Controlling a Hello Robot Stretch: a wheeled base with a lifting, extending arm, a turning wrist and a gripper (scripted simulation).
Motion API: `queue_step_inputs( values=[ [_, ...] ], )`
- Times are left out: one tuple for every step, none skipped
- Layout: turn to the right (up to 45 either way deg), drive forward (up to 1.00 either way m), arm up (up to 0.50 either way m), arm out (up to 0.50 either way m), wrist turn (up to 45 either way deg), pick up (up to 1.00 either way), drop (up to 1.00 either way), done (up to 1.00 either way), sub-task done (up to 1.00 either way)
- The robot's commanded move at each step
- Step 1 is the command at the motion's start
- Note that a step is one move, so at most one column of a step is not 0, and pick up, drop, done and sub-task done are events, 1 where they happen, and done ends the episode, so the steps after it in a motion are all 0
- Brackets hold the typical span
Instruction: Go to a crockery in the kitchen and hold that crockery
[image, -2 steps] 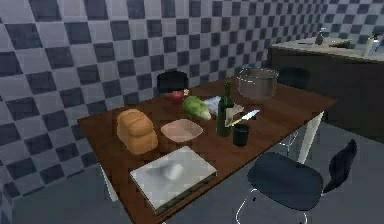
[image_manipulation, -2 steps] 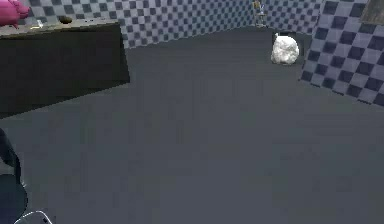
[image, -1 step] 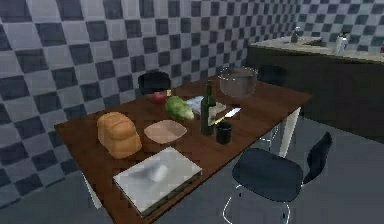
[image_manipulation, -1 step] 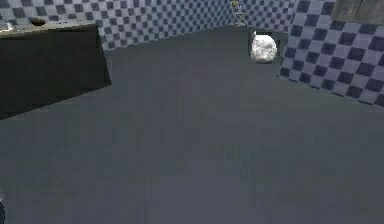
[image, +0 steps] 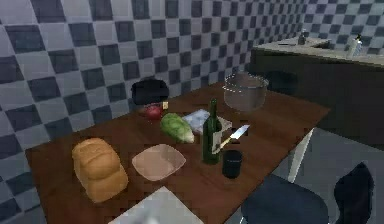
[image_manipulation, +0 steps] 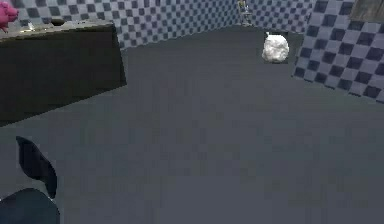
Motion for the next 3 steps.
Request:
queue_step_inputs(
  values=[
    [-45.0, 0.0, 0.0, 0.0, 0.0, 0.0, 0.0, 0.0, 0.0],
    [-45.0, 0.0, 0.0, 0.0, 0.0, 0.0, 0.0, 0.0, 0.0],
    [-9.0, 0.0, 0.0, 0.0, 0.0, 0.0, 0.0, 0.0, 0.0]
  ],
)
